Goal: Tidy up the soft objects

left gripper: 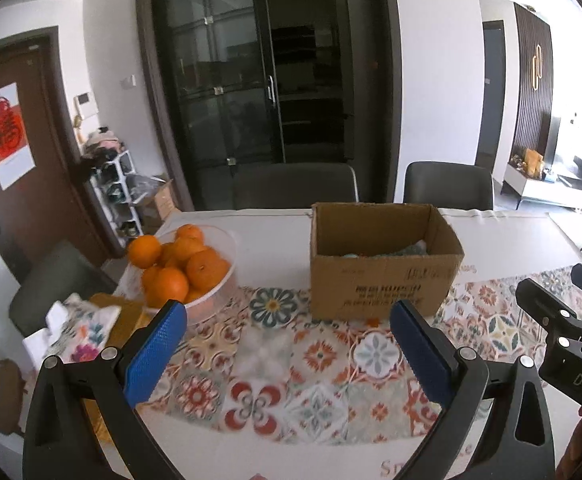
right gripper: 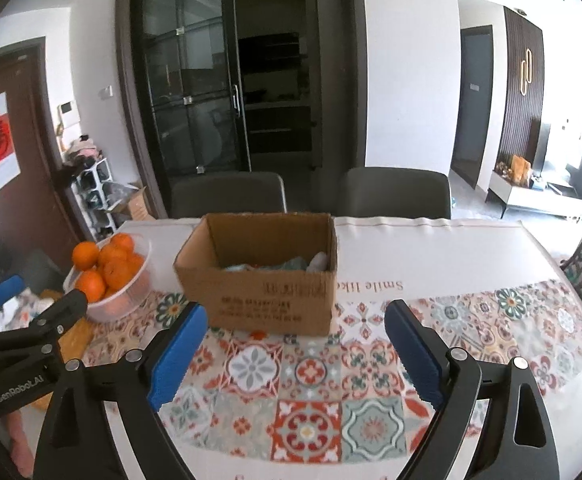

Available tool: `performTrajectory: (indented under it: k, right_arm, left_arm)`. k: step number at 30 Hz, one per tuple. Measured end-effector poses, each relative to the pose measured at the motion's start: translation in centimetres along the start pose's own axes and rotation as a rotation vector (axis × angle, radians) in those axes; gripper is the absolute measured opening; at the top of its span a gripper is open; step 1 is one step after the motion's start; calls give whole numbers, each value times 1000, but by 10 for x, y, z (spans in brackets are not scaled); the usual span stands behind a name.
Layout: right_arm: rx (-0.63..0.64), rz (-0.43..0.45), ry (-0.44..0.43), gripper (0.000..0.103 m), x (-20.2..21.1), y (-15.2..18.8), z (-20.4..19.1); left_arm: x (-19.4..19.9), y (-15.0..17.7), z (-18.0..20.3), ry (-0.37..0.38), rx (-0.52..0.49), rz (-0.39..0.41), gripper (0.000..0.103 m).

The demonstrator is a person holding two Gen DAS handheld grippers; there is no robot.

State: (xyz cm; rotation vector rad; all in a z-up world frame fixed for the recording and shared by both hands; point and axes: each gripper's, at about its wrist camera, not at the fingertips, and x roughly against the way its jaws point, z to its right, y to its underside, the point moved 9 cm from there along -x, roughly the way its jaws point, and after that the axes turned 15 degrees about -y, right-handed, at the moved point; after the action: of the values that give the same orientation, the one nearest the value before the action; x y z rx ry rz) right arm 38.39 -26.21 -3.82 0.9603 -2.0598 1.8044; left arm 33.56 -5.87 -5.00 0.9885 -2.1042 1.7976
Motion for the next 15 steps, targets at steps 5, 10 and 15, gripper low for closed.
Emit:
performTrajectory:
  k: [5,10,15]
  right_arm:
    - [10,-2,-4,92,30,23,-11]
    - [11,9,13,92,66,46,-21]
    - [-9,40,40,92,104,64,-32]
  left_arm:
    - [36,16,-14,-23,-9,55,103]
    - [72,35,-27,-20,-23,95,103]
    - [103,52,-37,31,-34,111,103]
